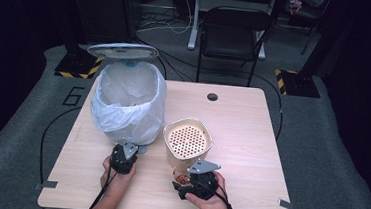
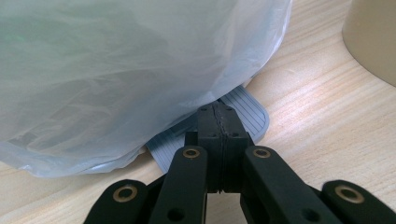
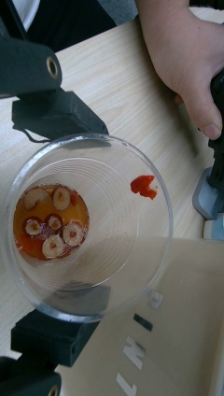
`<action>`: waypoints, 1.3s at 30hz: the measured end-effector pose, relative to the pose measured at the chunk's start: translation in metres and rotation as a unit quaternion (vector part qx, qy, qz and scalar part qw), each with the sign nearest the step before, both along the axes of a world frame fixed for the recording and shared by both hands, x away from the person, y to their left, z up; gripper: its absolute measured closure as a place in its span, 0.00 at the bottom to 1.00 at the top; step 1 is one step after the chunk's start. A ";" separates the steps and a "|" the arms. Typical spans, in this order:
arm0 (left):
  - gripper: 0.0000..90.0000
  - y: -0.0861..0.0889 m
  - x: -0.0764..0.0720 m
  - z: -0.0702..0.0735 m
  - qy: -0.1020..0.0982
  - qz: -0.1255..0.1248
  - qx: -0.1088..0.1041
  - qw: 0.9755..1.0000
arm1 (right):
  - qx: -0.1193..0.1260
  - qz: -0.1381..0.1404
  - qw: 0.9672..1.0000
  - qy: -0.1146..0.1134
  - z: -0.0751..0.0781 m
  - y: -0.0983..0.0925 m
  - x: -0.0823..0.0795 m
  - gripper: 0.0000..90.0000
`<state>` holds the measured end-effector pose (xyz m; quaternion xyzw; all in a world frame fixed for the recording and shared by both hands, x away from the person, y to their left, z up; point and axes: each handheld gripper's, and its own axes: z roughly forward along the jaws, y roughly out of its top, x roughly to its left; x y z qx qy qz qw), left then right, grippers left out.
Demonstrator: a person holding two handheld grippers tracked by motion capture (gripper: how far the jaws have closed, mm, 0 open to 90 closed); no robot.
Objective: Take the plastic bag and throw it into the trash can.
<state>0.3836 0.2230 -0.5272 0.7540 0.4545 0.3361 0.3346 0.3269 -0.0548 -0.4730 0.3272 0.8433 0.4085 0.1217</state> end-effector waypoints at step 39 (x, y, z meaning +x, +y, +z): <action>1.00 0.000 0.000 0.000 0.000 0.001 -0.001 1.000 | 0.013 -0.197 0.980 -0.031 0.006 -0.125 0.032 0.29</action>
